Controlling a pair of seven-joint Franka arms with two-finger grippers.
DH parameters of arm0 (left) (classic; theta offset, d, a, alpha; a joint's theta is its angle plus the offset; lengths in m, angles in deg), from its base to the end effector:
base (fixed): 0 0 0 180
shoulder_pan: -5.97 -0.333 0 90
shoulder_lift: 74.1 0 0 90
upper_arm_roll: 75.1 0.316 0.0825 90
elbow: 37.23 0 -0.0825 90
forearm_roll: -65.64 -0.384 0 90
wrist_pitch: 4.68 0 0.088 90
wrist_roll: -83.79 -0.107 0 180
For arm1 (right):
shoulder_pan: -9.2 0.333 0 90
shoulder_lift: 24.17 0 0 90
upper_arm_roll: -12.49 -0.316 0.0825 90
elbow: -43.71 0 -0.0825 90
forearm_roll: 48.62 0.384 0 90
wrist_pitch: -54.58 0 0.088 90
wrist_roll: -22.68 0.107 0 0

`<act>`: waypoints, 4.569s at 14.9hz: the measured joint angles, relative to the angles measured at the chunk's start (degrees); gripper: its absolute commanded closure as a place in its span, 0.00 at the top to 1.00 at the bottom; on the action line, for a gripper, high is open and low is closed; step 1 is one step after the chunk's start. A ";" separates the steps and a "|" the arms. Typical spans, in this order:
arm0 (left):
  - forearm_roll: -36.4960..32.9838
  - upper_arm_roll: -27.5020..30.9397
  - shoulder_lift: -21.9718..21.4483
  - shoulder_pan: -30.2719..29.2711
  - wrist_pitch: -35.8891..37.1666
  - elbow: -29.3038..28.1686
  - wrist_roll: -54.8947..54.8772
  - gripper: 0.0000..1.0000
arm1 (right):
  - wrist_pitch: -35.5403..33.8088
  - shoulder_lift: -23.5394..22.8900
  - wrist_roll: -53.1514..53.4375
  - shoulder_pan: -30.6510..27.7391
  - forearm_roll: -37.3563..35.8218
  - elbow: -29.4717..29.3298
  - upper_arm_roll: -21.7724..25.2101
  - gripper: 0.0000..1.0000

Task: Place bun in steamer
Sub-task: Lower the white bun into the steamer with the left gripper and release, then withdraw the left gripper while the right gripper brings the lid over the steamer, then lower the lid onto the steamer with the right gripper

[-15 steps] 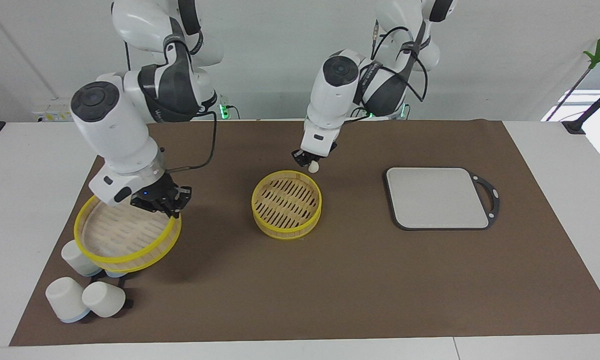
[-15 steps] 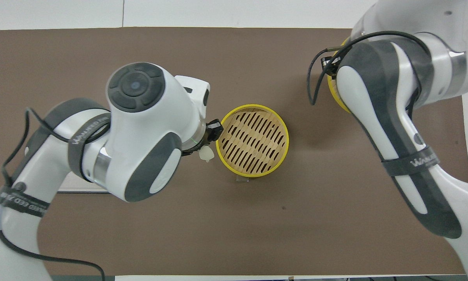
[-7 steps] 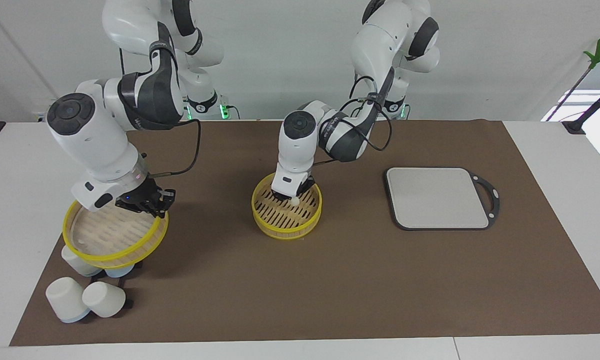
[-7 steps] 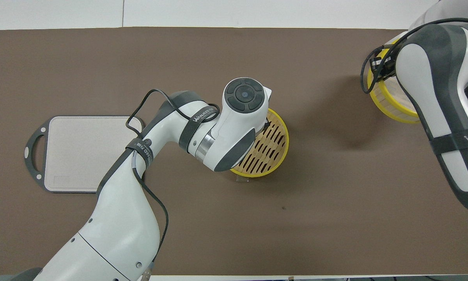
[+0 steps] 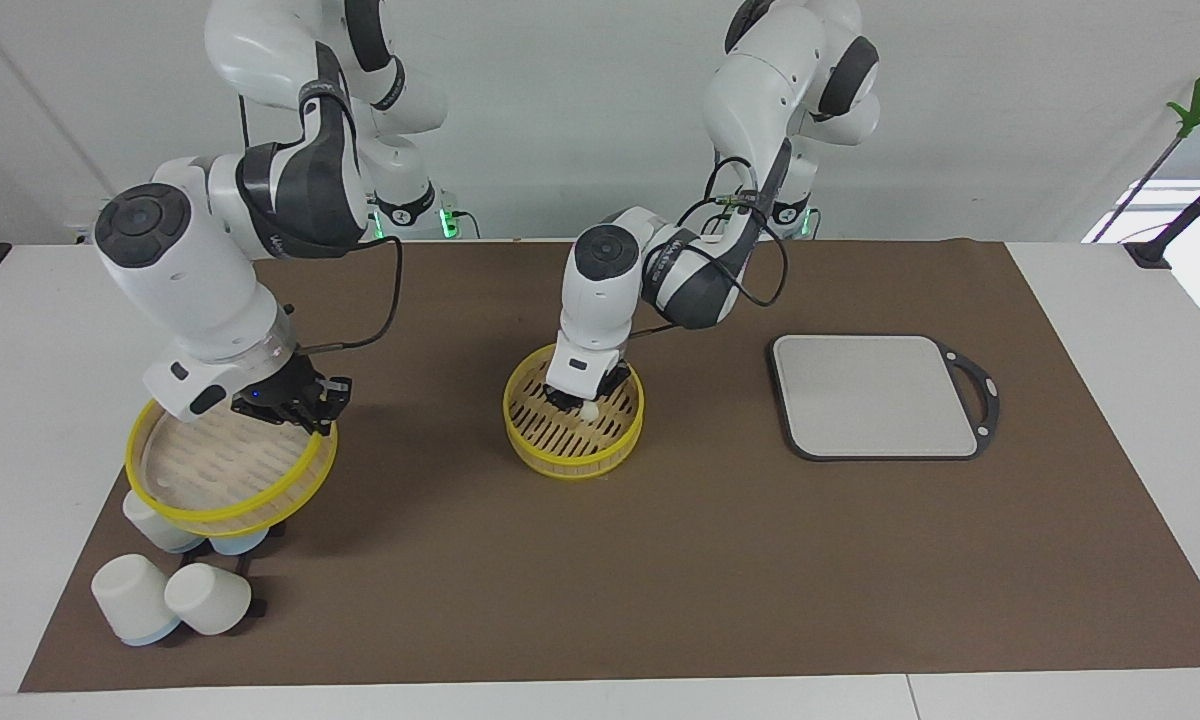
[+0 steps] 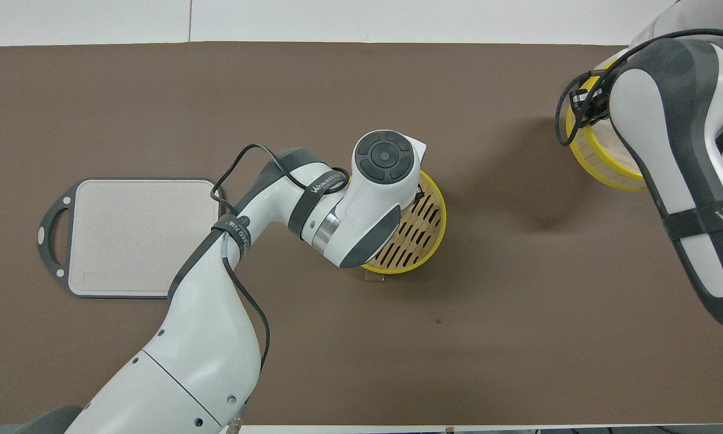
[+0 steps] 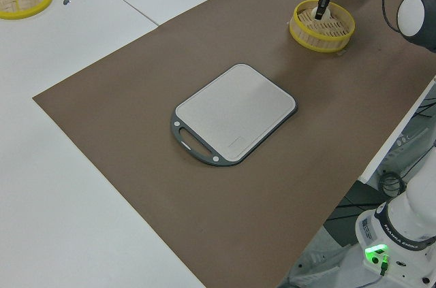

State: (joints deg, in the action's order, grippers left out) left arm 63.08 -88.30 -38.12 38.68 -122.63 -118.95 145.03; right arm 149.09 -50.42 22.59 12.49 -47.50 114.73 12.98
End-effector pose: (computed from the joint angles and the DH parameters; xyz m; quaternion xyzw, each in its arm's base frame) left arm 0.5241 -0.4926 0.3370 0.9883 0.1448 -0.0319 0.0363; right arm 0.6869 0.0368 0.5021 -0.9994 -0.0246 0.0243 0.0072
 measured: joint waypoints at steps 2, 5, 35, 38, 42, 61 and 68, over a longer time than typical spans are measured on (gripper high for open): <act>-0.01 -0.08 0.19 0.36 -0.36 -0.68 0.01 0.33 | 0.00 0.00 0.00 0.00 0.02 0.03 0.00 0.00; -0.09 -0.07 0.18 0.61 -0.40 -1.21 0.01 1.00 | 0.00 0.01 0.00 0.00 0.02 0.09 0.00 0.00; -0.27 1.04 -15.71 -10.61 18.92 1.26 0.26 1.00 | 2.04 0.17 15.32 8.92 0.22 0.14 -0.94 0.00; -0.37 1.19 -21.26 -18.88 25.22 0.75 -13.45 1.00 | 3.66 0.07 24.42 14.89 0.22 0.22 -1.00 0.00; -0.37 1.35 -28.07 -31.33 31.32 -1.17 -36.33 1.00 | 5.73 -4.60 39.98 23.63 0.10 -3.14 -0.88 0.00; 4.33 6.95 -35.95 -34.16 36.13 -5.04 -56.76 1.00 | 9.72 -16.77 50.78 35.39 0.04 -12.47 2.31 0.00; 4.33 7.22 -36.08 -33.78 36.13 -5.04 -58.49 1.00 | 8.70 -16.68 50.78 35.09 0.09 -12.67 2.37 0.00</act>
State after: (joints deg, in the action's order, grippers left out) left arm 67.41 -81.07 -74.20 4.89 -86.50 -123.99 86.54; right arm 157.79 -67.10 73.36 47.59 -47.41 102.06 15.35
